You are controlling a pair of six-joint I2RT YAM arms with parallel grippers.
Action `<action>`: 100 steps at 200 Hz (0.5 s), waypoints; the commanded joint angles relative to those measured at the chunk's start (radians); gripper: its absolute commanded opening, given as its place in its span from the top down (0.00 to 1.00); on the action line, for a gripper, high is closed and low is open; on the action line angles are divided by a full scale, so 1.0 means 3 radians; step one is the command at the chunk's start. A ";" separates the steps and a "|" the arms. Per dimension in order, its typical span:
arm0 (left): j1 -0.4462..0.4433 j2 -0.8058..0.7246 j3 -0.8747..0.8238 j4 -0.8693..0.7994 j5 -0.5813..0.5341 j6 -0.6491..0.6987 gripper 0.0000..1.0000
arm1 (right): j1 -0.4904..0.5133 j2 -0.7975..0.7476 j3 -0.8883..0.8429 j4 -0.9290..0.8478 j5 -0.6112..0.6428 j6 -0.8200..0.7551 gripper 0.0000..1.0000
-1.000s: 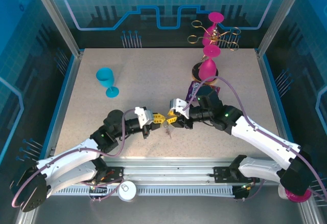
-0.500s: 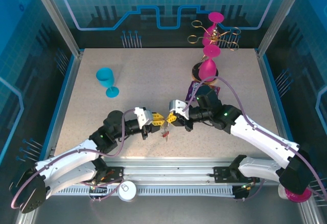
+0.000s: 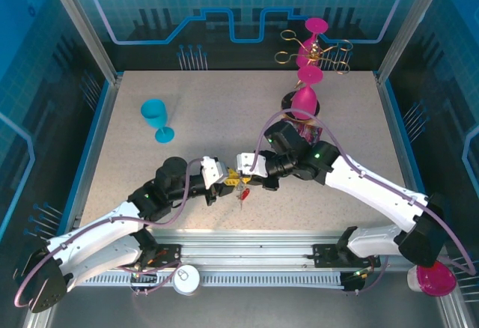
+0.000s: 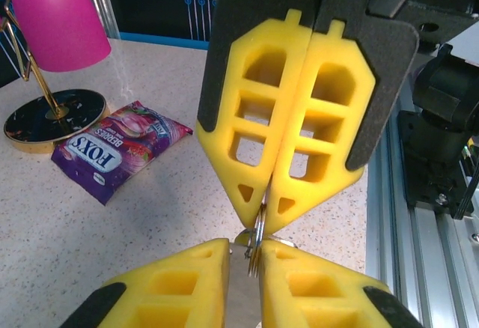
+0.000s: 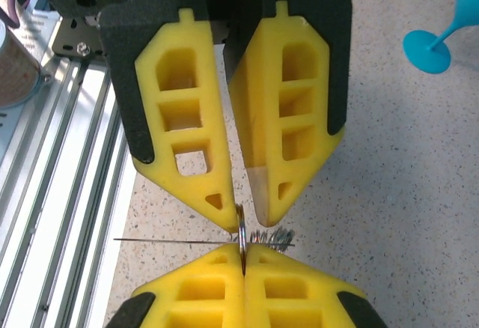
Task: Put the keys on the keyring
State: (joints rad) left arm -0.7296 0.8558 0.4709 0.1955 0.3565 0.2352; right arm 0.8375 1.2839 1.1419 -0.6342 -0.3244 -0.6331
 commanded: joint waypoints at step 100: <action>-0.0011 0.0031 0.0196 -0.0089 0.0197 0.0150 1.00 | 0.0087 -0.0042 0.0106 0.0134 -0.0176 -0.0090 0.95</action>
State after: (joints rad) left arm -0.7296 0.8726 0.4969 0.1383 0.3855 0.2687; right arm 0.8627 1.3293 1.2030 -0.6964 -0.2913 -0.6888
